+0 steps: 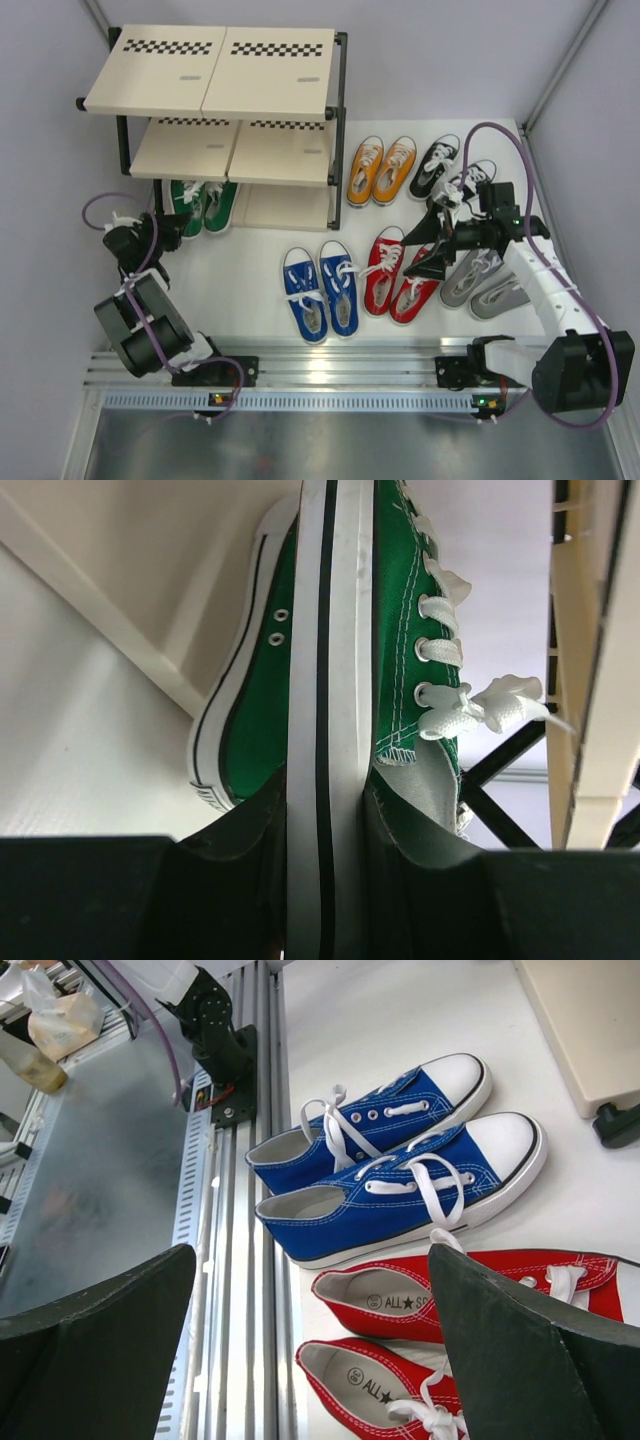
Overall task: Place and organize the shoes onto the shoe shelf
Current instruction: Place the shoe at the shoe shelf.
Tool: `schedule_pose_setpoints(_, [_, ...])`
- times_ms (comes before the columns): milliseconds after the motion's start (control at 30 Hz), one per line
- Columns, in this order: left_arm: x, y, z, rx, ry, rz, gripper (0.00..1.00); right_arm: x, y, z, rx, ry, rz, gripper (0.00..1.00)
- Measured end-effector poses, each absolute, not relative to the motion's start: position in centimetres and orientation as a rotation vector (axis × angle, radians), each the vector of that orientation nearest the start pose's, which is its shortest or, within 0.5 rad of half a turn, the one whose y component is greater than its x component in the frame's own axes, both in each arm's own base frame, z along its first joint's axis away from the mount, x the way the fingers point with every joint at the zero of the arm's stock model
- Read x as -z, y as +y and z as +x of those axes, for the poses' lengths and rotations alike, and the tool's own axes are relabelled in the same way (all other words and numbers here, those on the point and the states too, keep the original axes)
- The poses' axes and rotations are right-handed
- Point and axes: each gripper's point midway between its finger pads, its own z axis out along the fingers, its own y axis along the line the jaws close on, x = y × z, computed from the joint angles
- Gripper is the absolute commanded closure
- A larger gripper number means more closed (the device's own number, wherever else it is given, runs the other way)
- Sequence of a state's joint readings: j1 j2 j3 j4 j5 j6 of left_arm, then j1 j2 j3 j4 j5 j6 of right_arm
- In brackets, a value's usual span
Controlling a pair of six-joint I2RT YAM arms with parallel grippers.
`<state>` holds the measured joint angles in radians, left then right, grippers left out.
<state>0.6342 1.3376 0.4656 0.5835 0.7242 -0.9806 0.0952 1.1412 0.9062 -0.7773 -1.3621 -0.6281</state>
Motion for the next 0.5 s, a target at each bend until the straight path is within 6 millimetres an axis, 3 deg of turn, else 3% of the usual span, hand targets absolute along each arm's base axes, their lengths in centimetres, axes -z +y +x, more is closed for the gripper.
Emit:
schedule_pose_setpoints(233, [-13.2, 8.9, 35.8, 0.897, 1.652, -0.982, 1.0, -22.3, 18.5, 18.7, -1.358, 1.635, -1.107, 0.01])
schedule_pose_setpoints(500, [-11.7, 10.2, 37.8, 0.873, 1.681, -1.01, 0.87, -22.0, 18.5, 18.7, -1.355, 1.63, -1.119, 0.01])
